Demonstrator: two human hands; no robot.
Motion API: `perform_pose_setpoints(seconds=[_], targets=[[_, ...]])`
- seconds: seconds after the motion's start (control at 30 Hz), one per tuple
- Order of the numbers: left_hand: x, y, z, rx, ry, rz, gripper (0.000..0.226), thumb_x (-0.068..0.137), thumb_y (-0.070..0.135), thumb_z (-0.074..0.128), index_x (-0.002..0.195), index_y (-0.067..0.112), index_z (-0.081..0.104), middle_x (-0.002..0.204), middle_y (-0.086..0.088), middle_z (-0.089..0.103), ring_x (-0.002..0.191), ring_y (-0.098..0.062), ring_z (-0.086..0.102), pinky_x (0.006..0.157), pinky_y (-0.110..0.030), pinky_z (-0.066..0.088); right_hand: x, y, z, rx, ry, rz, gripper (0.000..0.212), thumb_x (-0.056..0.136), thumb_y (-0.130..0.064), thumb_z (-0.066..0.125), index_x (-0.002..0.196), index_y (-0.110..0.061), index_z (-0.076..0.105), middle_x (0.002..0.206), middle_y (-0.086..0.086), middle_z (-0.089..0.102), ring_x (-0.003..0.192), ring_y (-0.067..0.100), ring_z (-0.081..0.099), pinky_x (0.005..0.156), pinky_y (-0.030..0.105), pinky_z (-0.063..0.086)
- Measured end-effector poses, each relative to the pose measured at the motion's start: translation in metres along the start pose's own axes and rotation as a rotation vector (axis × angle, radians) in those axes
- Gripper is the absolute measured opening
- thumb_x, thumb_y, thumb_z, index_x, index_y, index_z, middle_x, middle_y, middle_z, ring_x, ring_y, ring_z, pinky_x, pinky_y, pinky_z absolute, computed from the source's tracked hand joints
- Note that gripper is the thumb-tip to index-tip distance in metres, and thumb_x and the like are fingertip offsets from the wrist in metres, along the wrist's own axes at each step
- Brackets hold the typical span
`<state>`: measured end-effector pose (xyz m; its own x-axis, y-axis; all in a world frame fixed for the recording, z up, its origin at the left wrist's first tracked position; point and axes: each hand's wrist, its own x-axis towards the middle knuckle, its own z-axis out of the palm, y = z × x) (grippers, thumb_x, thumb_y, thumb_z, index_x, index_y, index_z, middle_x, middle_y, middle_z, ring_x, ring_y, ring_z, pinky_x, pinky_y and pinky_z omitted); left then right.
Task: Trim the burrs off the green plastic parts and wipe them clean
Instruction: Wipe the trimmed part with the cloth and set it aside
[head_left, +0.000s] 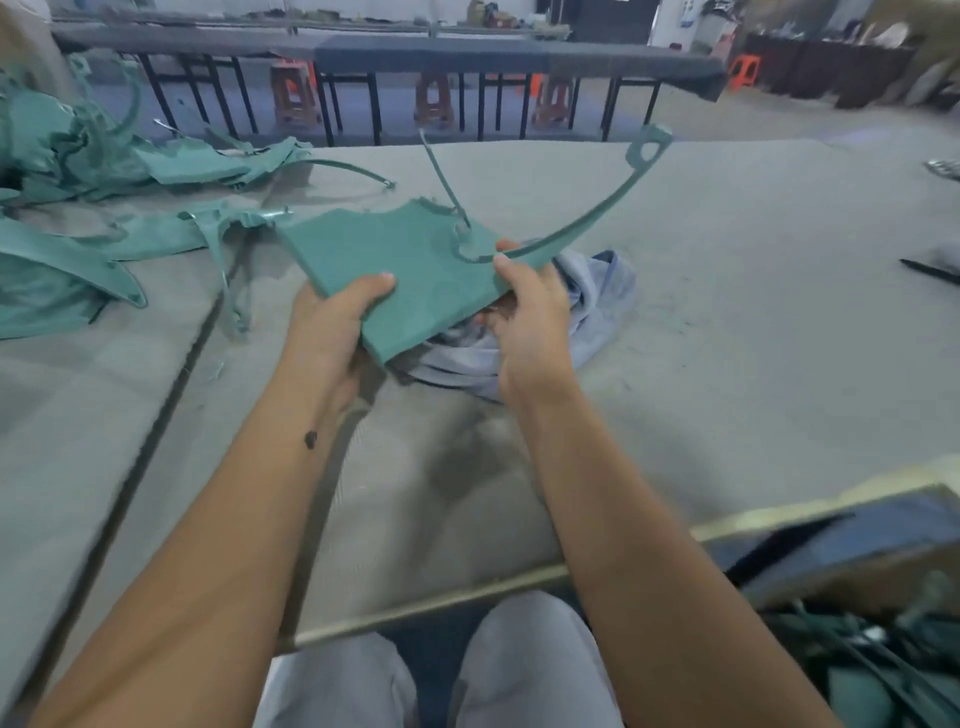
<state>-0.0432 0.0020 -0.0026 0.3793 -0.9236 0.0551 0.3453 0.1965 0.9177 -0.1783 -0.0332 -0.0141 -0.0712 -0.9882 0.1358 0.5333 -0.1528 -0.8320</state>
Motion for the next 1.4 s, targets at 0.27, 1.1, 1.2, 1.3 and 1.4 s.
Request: perform_pose_setpoints(seconds=[0.27,1.1,1.2,1.3,1.4], targets=[[-0.04,-0.015,0.096,0.562,0.019,0.218,0.049,0.075,0.018,0.077,0.118,0.006,0.056,0.112,-0.008,0.069,0.094,-0.018,0.067,0.085,-0.033,0.055,-0.036,-0.065,-0.098,0.06,0.274,-0.072,0.015,0.098,-0.003,0.053,0.107,-0.008,0.062,0.088,0.003,0.068,0.069,0.01,0.065,0.063,0.024,0.054],[-0.287,-0.244,0.243,1.177,-1.523,-0.52,0.041,0.099,0.036,0.047,0.14,0.032,0.044,0.122,0.008,0.054,0.106,-0.014,0.061,0.086,-0.032,0.048,-0.269,-0.089,-0.452,-0.041,1.656,0.177,0.023,0.088,-0.017,0.069,0.073,-0.005,0.056,0.065,0.006,0.061,0.052,0.021,0.061,0.044,0.029,0.051],[-0.284,-0.236,0.241,1.144,-1.491,-0.517,0.037,0.1,0.036,0.044,0.138,0.033,0.046,0.123,0.01,0.054,0.106,-0.012,0.059,0.086,-0.031,0.046,-0.266,-0.088,-0.45,-0.044,1.72,0.164,0.023,0.084,-0.019,0.073,0.095,-0.003,0.06,0.09,0.009,0.067,0.075,0.032,0.067,0.065,0.04,0.055],[-0.28,-0.226,0.242,1.081,-1.466,-0.511,0.033,0.101,0.034,0.042,0.133,0.034,0.048,0.119,0.012,0.058,0.105,-0.01,0.06,0.093,-0.034,0.047,-0.268,-0.085,-0.436,-0.017,1.837,0.084,0.035,0.088,-0.018,0.069,0.108,-0.012,0.041,0.113,0.009,0.056,0.078,0.028,0.058,0.065,0.037,0.045],[-0.275,-0.208,0.245,0.992,-1.404,-0.472,0.031,0.102,0.03,0.042,0.131,0.032,0.052,0.114,0.01,0.064,0.103,-0.01,0.062,0.098,-0.037,0.047,-0.259,-0.087,-0.412,-0.099,1.919,-0.068,0.028,0.093,-0.009,0.05,0.118,-0.017,0.039,0.133,0.007,0.043,0.071,0.017,0.051,0.055,0.032,0.036]])
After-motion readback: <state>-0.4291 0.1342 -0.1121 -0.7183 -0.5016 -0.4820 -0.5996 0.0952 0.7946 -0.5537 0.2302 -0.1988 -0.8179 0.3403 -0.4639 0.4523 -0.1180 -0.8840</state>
